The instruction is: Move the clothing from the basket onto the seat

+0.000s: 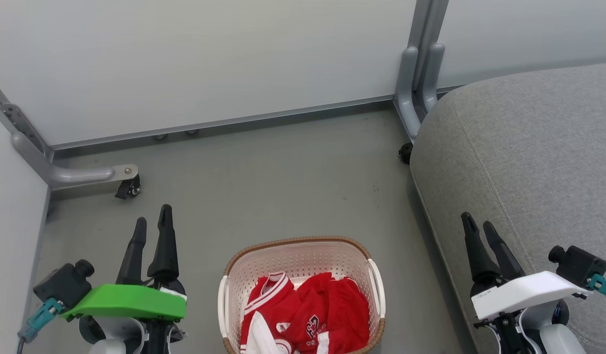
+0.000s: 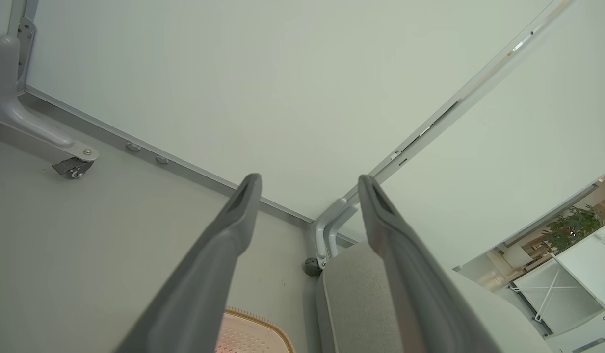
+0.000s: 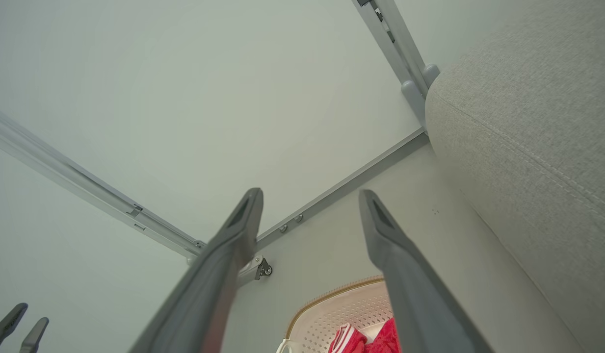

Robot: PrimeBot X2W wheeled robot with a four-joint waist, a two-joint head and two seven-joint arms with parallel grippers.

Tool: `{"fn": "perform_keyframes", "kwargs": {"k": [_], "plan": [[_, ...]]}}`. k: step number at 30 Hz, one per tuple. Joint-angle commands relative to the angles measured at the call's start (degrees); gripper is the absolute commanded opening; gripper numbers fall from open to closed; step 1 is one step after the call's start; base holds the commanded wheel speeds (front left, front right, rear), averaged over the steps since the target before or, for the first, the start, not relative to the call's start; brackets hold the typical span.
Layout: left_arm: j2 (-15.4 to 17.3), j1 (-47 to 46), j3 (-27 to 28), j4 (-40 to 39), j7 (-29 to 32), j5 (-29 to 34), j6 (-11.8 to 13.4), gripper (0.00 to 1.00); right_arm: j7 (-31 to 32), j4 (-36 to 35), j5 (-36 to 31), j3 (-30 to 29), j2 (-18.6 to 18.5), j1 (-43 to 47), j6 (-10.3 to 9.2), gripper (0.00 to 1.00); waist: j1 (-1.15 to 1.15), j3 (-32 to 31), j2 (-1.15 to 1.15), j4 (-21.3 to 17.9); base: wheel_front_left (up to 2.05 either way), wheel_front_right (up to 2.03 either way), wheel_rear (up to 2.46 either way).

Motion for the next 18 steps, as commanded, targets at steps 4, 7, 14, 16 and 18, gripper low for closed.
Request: {"fn": "perform_keyframes", "kwargs": {"k": [4, 7, 14, 16, 18], "plan": [[0.4, 0.2, -0.8, -1.4, -1.1, 4.1, 0.0, 1.0, -1.3, -1.6, -4.2, 0.5, -0.6, 0.1, 0.02, 1.0, 0.0, 0.0, 0.16, 0.0, 0.0, 0.0, 0.0], [0.4, 0.3, -1.3, -1.6, -1.6, 6.2, 0.0, 1.0, -1.8, -2.0, -6.3, 0.9, -0.7, 0.3, 0.03, 1.0, 0.0, 0.0, 0.17, 0.0, 0.0, 0.0, 0.0], [0.5, 0.6, -2.1, -2.2, -2.8, 10.6, 0.1, 1.0, -3.0, -2.8, -11.0, 1.5, -0.8, 0.5, 0.03, 1.0, 0.0, -0.1, 0.2, 0.0, 0.0, 0.0, 0.0], [0.5, 0.6, -2.3, -2.4, -3.1, 11.6, 0.3, 1.0, -3.3, -2.9, -12.4, 1.7, -0.8, 0.6, 0.03, 1.0, 0.0, -0.1, 0.2, 0.0, 0.0, 0.0, 0.0], [0.5, 0.7, -2.4, -2.6, -3.5, 12.7, 0.3, 1.0, -3.6, -3.1, -13.6, 1.9, -0.8, 0.7, 0.02, 1.0, 0.0, -0.2, 0.21, 0.0, 0.0, 0.0, 0.0]]}}
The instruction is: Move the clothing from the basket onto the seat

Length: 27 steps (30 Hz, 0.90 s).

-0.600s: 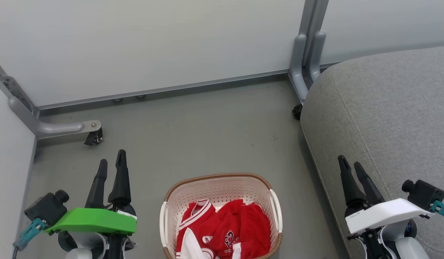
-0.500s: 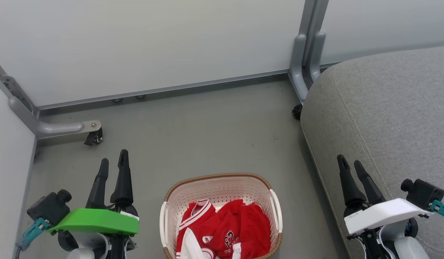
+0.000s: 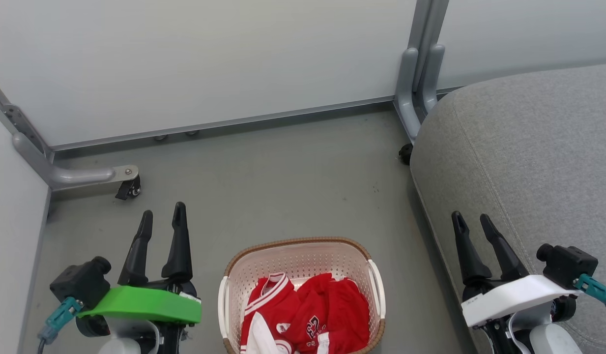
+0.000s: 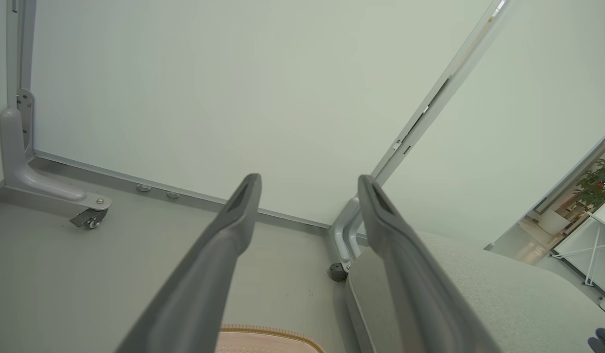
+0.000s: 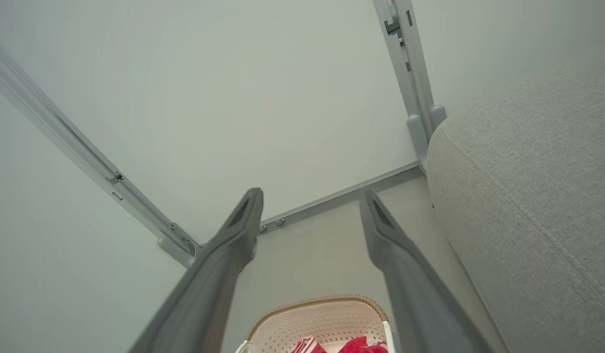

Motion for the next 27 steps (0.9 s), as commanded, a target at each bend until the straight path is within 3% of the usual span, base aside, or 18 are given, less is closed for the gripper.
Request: {"fn": "perform_keyframes", "kwargs": {"k": [1, 27], "plan": [[0.4, 0.3, -0.2, -0.8, -0.7, 1.9, 0.2, 1.0, -0.7, -0.9, -1.8, 0.2, -0.5, 0.1, 0.02, 1.0, 0.0, 0.0, 0.21, 0.0, 0.0, 0.0, 0.0], [0.5, 1.5, -2.7, -2.1, -4.2, 15.7, 0.7, 1.0, -4.2, -2.3, -15.8, -0.1, 0.0, 1.7, 0.03, 1.0, 0.0, -0.4, 0.29, -0.3, 0.0, 0.0, 0.0]]}}
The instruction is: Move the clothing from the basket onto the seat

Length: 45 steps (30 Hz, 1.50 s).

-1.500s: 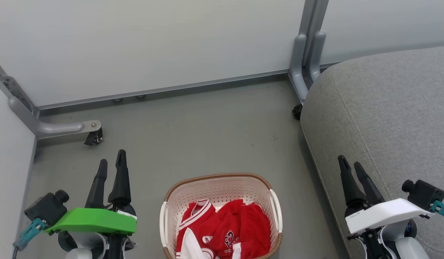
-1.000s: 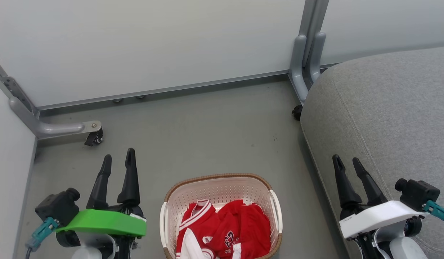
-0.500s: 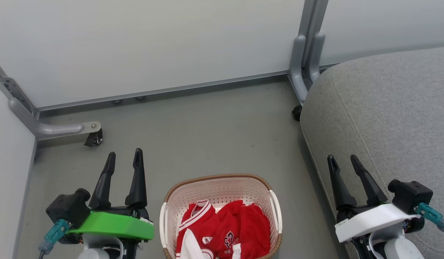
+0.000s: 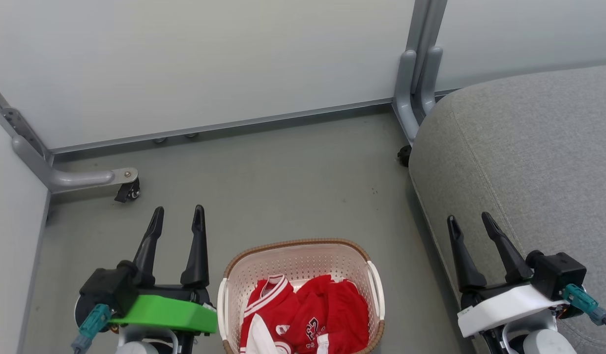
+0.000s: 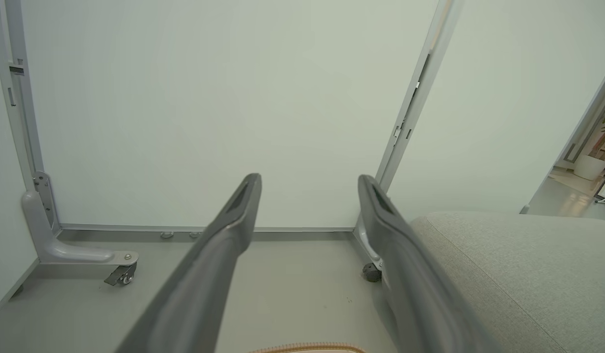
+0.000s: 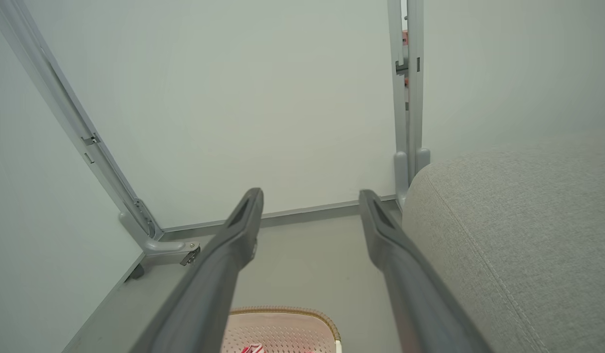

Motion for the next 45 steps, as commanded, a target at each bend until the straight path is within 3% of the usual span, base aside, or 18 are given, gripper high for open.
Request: {"fn": "perform_keyframes", "kwargs": {"k": [1, 31, 45], "plan": [[0.4, 0.4, -0.3, -0.5, -0.5, 1.6, 0.2, 1.0, -0.5, -0.7, -1.4, -0.1, -0.2, 0.3, 0.02, 1.0, 0.0, 0.0, 0.3, 0.0, 0.0, 0.0, 0.0], [0.4, 1.2, -2.3, -0.9, -3.8, 14.4, 0.3, 1.0, -3.8, -1.1, -15.7, 0.1, 0.1, 1.3, 0.01, 1.0, 0.0, 0.2, 0.39, -0.7, 0.0, 0.0, 0.0], [0.4, 1.1, -2.2, -0.8, -3.6, 14.0, 0.1, 1.0, -3.8, -0.8, -15.5, 0.2, 0.1, 1.2, 0.01, 1.0, 0.0, 0.3, 0.39, -0.8, 0.0, 0.0, 0.0]]}}
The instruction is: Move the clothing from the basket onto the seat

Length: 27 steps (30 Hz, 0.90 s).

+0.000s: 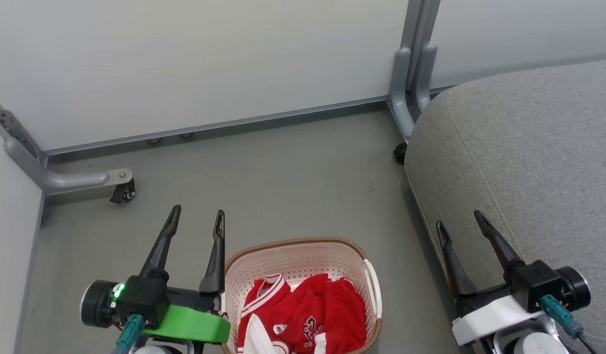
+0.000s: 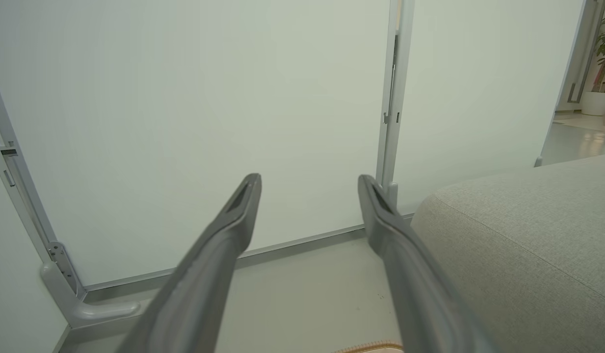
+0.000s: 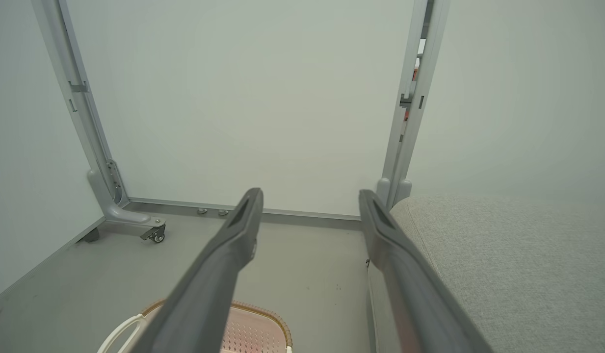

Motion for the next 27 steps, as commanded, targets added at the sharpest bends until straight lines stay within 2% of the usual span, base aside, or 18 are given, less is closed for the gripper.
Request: {"fn": "perform_keyframes", "kwargs": {"k": [1, 8, 13, 22, 27], "plan": [[0.3, 0.5, 0.1, 0.0, 0.0, 0.1, -0.1, 1.0, -0.3, 0.0, -0.2, 0.0, -0.1, 0.6, 0.0, 1.0, 0.0, 0.0, 0.39, 0.0, 0.0, 0.0, 0.0], [0.3, 0.7, -0.2, 1.5, 0.0, -0.6, -0.1, 1.0, -0.3, 0.0, 0.0, 0.2, -0.1, 0.3, 0.0, 1.0, 0.0, 0.9, 0.39, -0.2, 0.0, 0.0, 0.0], [0.3, -0.7, -0.8, 2.8, 0.0, -0.5, -0.1, 1.0, -0.3, -0.5, 0.1, -0.1, -0.1, -1.0, 0.0, 1.0, 0.0, 3.9, 0.39, -0.6, 0.0, 0.0, 0.0], [0.3, -8.2, -3.6, 6.7, 0.0, 0.5, -0.4, 1.0, -0.2, -1.9, 0.6, -0.6, -1.3, -7.2, 0.0, 1.0, 0.0, 16.5, 0.39, -0.8, 0.0, 0.0, 0.0], [0.3, -14.3, -7.1, 12.6, 0.0, 2.1, -1.2, 1.0, -0.2, -2.7, 0.7, -1.0, -2.3, -11.6, 0.0, 1.0, 0.0, 24.4, 0.39, -0.6, 0.0, 0.0, 0.0]]}}
